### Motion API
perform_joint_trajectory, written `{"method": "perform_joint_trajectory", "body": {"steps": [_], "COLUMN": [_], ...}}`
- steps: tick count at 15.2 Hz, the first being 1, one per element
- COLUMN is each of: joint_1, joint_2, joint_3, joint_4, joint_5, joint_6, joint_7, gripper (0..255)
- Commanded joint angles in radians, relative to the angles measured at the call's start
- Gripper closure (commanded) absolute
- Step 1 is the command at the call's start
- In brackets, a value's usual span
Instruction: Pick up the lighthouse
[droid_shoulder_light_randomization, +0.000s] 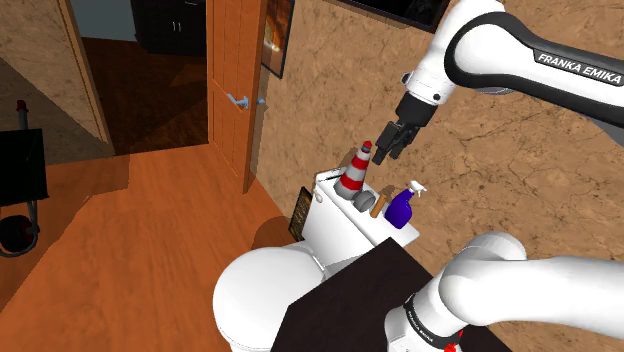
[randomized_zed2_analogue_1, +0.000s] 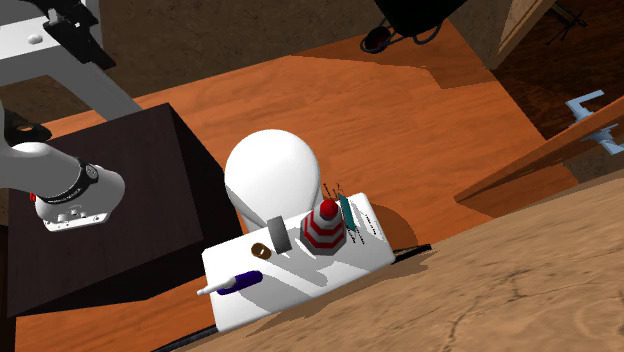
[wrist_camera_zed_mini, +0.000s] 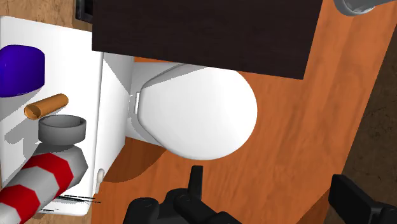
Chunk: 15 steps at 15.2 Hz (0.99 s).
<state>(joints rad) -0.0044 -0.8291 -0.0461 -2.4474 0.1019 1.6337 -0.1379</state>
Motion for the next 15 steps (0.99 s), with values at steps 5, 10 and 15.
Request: {"method": "perform_joint_trajectory", "body": {"steps": [5,10,15], "joint_1": [-0.036,-0.077,-0.115], "joint_2": [0.157,0.35,0.537], "joint_3": [-0.012,-0.032,-0.058], "joint_4": [0.058,0.152,0.266], "joint_5": [-0.019,-0.04,-0.057], "joint_6": [0.079,0.153,0.2], "joint_7": [0.037,0.087,0.137], "gripper": [0,0,0]}}
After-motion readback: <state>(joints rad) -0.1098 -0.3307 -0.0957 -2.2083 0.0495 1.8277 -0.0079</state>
